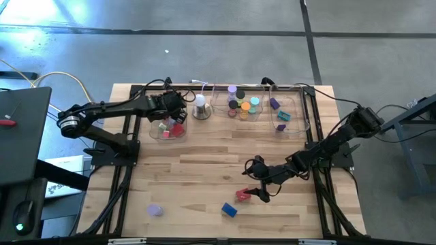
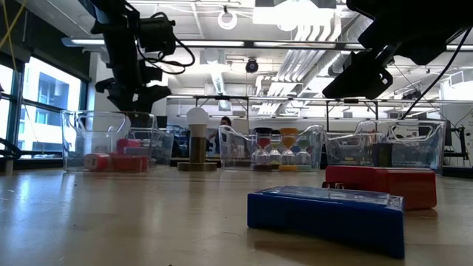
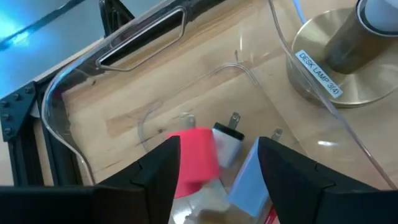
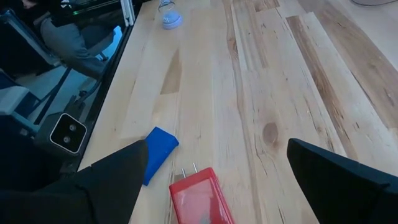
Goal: Pick & Place Office items
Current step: Put the light pink charger adapter into the left transparent bin, then put the purple hourglass into the middle transparent bin
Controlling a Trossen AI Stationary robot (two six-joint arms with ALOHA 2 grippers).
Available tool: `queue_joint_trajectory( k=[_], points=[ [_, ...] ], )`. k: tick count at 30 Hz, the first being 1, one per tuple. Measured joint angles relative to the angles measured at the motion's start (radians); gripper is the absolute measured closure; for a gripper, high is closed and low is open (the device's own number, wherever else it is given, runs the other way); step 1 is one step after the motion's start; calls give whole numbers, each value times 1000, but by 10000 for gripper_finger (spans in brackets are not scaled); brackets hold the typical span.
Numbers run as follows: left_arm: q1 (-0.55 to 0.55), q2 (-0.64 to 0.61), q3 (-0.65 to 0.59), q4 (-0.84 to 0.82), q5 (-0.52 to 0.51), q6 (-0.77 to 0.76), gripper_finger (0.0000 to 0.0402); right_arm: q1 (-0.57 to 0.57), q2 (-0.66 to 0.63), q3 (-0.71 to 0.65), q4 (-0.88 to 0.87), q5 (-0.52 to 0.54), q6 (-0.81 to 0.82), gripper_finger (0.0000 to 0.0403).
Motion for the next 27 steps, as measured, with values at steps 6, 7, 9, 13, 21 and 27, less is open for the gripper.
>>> queue_joint_trajectory(
  k=[6,7,9,13,21,27],
  points=[
    [-8,0,0,4,-5,48,192,0,0,0,0,1,1,30],
    [-8,-2,3,2,-5,63,192,0,0,0,0,1,0,30],
    [-12,-14,22,-16,-5,90,192,0,0,0,0,1,-4,30],
    [-59,-53,98,-88,-4,102,192,0,0,0,0,2,-6,30],
    [-289,-84,254,-347,42,63,192,0,0,0,0,7,-28,30],
    [-447,-85,291,-455,42,-79,192,0,0,0,8,7,-23,30]
  ],
)
